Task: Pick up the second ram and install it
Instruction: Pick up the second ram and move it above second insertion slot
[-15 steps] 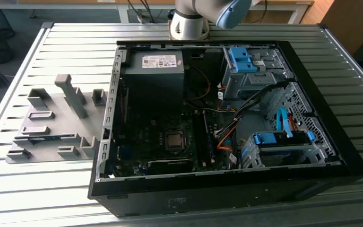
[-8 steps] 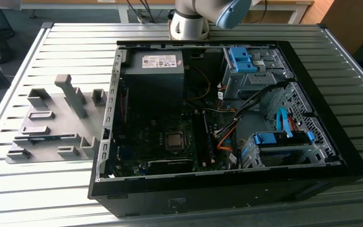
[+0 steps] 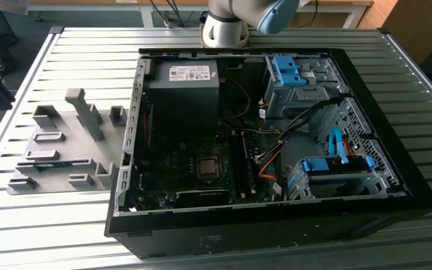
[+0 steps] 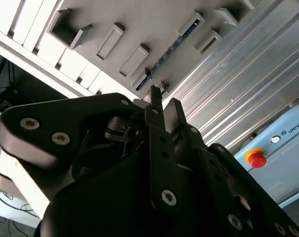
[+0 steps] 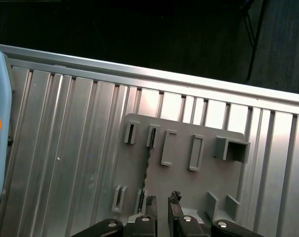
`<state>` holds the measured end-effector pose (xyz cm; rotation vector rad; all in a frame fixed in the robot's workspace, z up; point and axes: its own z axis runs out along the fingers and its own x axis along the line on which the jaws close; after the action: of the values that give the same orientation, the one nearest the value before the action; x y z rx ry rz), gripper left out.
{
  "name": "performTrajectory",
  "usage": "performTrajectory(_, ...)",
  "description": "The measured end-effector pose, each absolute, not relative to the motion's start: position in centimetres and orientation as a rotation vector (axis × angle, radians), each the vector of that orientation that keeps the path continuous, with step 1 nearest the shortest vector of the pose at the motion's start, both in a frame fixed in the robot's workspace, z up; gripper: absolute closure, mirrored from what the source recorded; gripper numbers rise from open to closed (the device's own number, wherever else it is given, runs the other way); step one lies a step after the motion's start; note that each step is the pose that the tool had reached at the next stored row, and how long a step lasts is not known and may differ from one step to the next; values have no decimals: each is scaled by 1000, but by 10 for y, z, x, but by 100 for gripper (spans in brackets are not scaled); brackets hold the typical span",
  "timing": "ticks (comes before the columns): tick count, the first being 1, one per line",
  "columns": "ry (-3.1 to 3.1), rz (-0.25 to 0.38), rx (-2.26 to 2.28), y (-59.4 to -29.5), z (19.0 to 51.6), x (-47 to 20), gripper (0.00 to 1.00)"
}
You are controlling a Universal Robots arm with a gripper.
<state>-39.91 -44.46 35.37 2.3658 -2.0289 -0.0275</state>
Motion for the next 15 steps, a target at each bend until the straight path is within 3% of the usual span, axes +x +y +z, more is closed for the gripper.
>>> performTrajectory(2,-2045,-28,2351,-445,352,-399,75)
performTrajectory(3,-2066,-28,2333,-445,351,-399,69)
performTrajectory(15,-2219,-29,2192,-446,332,-399,69)
